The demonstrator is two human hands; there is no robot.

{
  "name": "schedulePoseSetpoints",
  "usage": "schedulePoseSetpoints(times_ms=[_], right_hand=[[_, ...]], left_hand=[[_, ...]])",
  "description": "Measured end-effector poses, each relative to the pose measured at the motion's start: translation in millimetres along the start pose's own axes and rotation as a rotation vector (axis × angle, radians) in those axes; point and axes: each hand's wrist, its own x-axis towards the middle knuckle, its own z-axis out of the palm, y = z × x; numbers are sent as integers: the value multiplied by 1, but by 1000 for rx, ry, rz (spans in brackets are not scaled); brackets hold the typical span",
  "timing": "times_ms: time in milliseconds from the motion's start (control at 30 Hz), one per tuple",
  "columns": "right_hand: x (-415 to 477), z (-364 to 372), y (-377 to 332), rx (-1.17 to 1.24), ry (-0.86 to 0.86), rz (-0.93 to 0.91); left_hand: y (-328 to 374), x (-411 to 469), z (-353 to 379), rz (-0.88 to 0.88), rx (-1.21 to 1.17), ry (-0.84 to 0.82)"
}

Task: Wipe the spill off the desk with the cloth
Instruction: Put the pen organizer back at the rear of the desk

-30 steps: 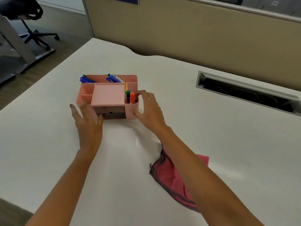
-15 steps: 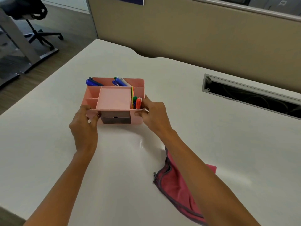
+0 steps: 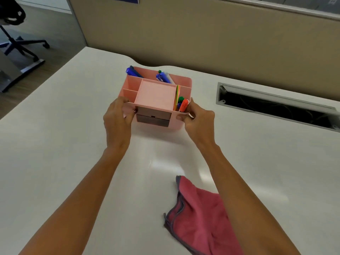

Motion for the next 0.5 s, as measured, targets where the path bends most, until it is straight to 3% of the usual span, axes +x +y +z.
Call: schedulePoseSetpoints(times_ms=[500], right_hand=[[103,-27,75,-63,167,145]], left_hand=[[45,100,129,22,-92,-127]])
